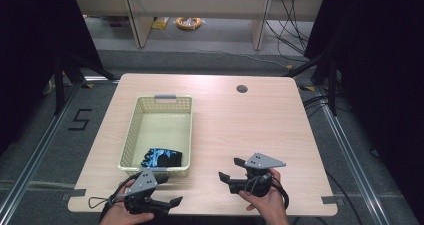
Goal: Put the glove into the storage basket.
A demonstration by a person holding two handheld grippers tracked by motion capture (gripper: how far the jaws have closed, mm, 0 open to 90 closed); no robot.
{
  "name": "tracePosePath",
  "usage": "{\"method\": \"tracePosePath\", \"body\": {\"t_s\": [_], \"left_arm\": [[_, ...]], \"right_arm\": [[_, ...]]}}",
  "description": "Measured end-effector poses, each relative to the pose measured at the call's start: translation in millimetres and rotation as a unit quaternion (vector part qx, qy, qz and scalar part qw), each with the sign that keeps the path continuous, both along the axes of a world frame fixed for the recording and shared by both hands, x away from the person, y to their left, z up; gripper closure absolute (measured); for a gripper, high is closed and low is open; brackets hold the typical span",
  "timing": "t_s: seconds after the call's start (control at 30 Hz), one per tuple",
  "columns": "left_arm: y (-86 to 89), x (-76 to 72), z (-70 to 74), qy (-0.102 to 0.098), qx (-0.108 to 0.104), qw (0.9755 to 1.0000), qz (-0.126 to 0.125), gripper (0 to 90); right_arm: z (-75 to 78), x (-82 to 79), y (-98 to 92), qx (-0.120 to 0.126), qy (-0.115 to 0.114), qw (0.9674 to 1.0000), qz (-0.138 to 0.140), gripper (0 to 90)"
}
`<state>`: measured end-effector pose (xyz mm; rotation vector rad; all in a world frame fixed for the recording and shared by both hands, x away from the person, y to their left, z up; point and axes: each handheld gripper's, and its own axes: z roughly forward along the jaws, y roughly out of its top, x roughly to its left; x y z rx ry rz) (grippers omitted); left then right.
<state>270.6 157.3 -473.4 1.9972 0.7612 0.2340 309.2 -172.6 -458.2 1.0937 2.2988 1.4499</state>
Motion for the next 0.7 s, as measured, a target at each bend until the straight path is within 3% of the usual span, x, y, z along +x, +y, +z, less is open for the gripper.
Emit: {"method": "tracePosePath", "body": {"t_s": [0.03, 0.07, 0.1, 0.17, 0.2, 0.23, 0.3, 0.33, 0.5, 0.53, 0.57, 0.63, 0.67, 0.7], "left_arm": [[-0.2, -0.6, -0.2, 0.009, -0.002, 1.0, -0.001, 18.6], [-0.2, -0.2, -1.5, 0.0, 0.001, 1.0, -0.001, 18.5], [-0.3, -1.1, -1.3, 0.009, 0.0, 1.0, -0.003, 18.6], [-0.7, -0.9, -3.3, -0.001, -0.003, 1.0, -0.004, 18.6], [-0.6, -1.2, -3.4, 0.002, -0.004, 1.0, -0.003, 18.5], [0.5, -1.0, -2.8, 0.005, 0.002, 0.9999, -0.008, 18.5], [0.1, -2.0, -4.7, 0.005, -0.003, 1.0, -0.002, 18.5], [0.2, -1.7, -5.1, 0.007, -0.005, 0.9999, -0.006, 18.5], [0.3, -2.6, -10.2, 0.007, 0.0, 0.9999, -0.01, 18.4], [0.1, -3.8, -10.2, 0.02, 0.004, 0.9998, -0.008, 18.4], [-0.7, -3.6, -12.8, 0.009, 0.0, 0.9999, -0.011, 18.4], [-0.8, -4.5, -15.2, 0.016, 0.003, 0.9998, -0.01, 18.4], [-0.8, -5.2, -16.5, 0.02, 0.003, 0.9998, -0.009, 18.4], [-0.8, -5.3, -17.5, 0.026, 0.003, 0.9996, -0.012, 18.3]], "right_arm": [[-1.8, 0.5, -0.8, 0.004, -0.008, 1.0, 0.005, 26.8], [-2.2, 0.3, -1.7, 0.006, -0.005, 0.9999, 0.01, 26.8], [-2.5, -1.2, -3.4, 0.002, -0.003, 1.0, 0.006, 26.8], [-4.0, -2.9, -5.1, 0.004, -0.001, 1.0, 0.002, 26.7], [-3.7, -6.3, -4.6, 0.011, 0.015, 0.9998, -0.004, 26.7], [-4.8, -4.5, -6.8, 0.004, 0.002, 1.0, 0.003, 26.6], [-5.9, -6.4, -8.4, 0.01, 0.003, 0.9999, 0.001, 26.5], [-6.2, -6.4, -9.3, 0.0, -0.001, 1.0, 0.0, 26.4], [-8.0, -13.8, -13.4, 0.009, 0.013, 0.9999, -0.002, 25.8], [-9.0, -13.9, -15.0, 0.006, 0.012, 0.9999, 0.0, 25.6], [-10.6, -14.2, -15.5, 0.01, 0.009, 0.9999, 0.001, 25.4], [-11.0, -17.9, -16.4, 0.008, 0.022, 0.9997, -0.004, 25.1], [-11.9, -17.1, -18.2, 0.002, 0.01, 1.0, 0.001, 24.8], [-13.2, -18.0, -18.0, 0.003, 0.014, 0.9999, -0.004, 24.6]]}}
